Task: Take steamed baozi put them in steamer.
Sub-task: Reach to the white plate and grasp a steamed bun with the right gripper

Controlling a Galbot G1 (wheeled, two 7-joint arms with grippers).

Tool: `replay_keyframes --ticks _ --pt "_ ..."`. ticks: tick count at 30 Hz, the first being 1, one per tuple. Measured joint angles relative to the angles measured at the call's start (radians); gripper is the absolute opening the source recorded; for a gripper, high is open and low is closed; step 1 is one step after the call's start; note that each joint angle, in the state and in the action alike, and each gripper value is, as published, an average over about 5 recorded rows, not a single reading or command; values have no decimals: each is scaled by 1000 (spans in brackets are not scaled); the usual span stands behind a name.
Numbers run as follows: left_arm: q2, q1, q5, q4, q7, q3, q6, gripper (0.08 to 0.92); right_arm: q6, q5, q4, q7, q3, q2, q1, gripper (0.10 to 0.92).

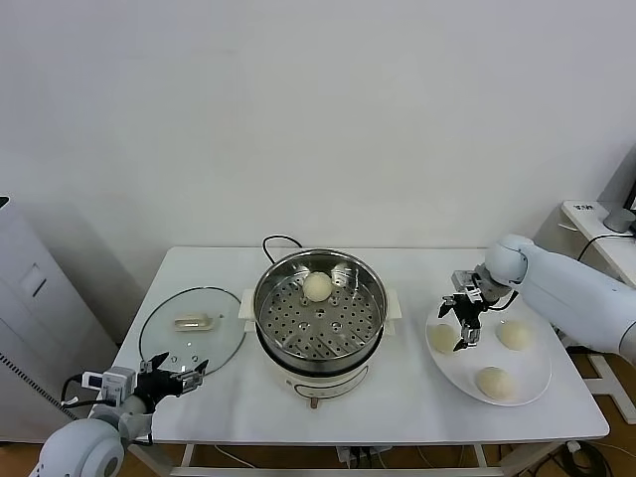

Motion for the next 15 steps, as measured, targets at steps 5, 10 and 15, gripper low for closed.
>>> replay_keyframes --ticks 5,10,15 --pt "0 -1 0 3 0 0 -1 823 2 -25 -14 2 30 8 -26 674" --pt "1 0 0 3 0 0 -1 823 5 -45 -15 -1 53 7 -44 589" --pt "3 0 0 2 0 -1 0 823 7 -59 -12 -4 68 5 -54 530"
